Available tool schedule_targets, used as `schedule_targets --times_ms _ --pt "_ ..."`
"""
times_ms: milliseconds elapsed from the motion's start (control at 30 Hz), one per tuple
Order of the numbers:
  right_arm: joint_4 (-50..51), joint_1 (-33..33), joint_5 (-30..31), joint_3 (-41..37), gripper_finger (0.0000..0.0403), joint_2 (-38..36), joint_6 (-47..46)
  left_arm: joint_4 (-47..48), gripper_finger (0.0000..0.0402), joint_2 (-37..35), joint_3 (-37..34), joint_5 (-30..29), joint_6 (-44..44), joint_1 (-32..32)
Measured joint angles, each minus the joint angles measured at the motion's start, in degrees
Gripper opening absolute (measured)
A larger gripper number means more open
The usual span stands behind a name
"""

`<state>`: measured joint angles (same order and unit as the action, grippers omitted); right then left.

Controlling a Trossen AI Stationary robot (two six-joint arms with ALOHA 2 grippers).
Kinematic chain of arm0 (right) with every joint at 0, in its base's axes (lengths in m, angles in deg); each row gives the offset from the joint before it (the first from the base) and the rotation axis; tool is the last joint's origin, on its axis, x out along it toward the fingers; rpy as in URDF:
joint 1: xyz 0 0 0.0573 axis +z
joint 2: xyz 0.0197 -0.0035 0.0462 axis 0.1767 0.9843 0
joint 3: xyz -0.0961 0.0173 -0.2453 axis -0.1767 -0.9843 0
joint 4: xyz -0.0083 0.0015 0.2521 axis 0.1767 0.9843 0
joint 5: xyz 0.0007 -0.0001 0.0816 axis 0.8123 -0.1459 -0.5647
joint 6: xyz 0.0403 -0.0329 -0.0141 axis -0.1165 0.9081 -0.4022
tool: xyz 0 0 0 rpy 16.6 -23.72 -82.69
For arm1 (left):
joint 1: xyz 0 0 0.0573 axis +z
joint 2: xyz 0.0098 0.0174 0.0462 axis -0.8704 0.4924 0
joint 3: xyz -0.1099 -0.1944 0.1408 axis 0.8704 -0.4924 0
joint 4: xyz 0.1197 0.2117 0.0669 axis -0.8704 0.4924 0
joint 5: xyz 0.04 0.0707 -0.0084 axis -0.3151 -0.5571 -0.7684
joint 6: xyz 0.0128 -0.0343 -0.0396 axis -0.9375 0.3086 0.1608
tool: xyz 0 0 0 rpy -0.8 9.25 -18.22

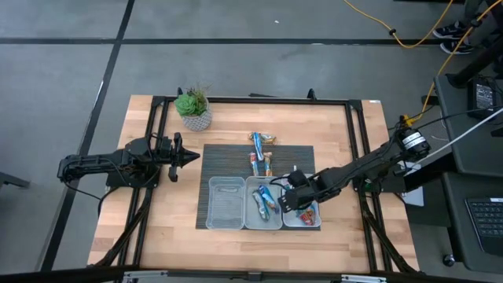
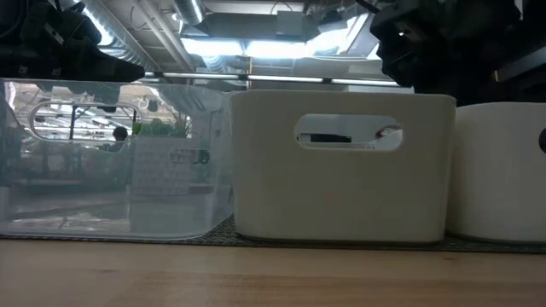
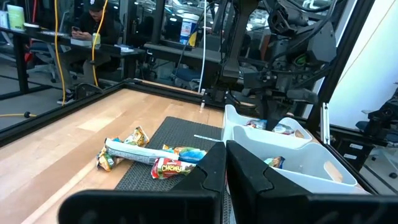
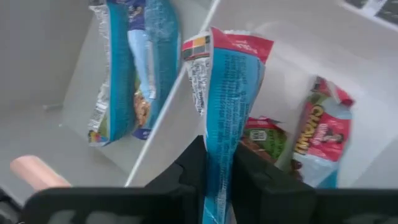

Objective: Pick and place Granola Bars by type
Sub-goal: Put the red granola bar into the white bin, then put the yellow granola bar into the transparent bin

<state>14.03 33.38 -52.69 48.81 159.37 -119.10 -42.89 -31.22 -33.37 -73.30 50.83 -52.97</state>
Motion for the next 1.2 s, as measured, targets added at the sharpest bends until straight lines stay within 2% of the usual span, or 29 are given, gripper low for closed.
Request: schedule_targets --times_ms 433,567,733,867,1033,1200 --pt "-2.8 0.02 -0.9 0.02 0.0072 0.0 0.06 0.02 0.0006 0.0 -0.02 0.0 -0.01 0.02" --pt "-2.42 0.02 -2.04 0.03 0.0113 0.0 0.06 0.0 0.0006 0.0 -0.02 0.0 -0.02 0.0" --pt "0.01 0.0 -5.1 0.07 0.019 -0.15 0.06 0.02 0.0006 -0.01 -0.01 0.0 -0.01 0.01" --pt "7.71 0.02 -4.69 1.9 0.0233 -1.36 0.04 0.02 0.0006 -0.02 -0.02 0.0 0.0 0.0" --pt "24.24 -0.2 0.07 8.44 0.0246 -3.27 1.26 0.04 0.0006 -0.02 -0.01 0.0 -0.01 0.0" --pt "35.77 -2.62 7.88 17.0 0.0247 -4.27 12.54 0.04 0.0006 -0.01 -0.01 0.01 -0.02 0.0"
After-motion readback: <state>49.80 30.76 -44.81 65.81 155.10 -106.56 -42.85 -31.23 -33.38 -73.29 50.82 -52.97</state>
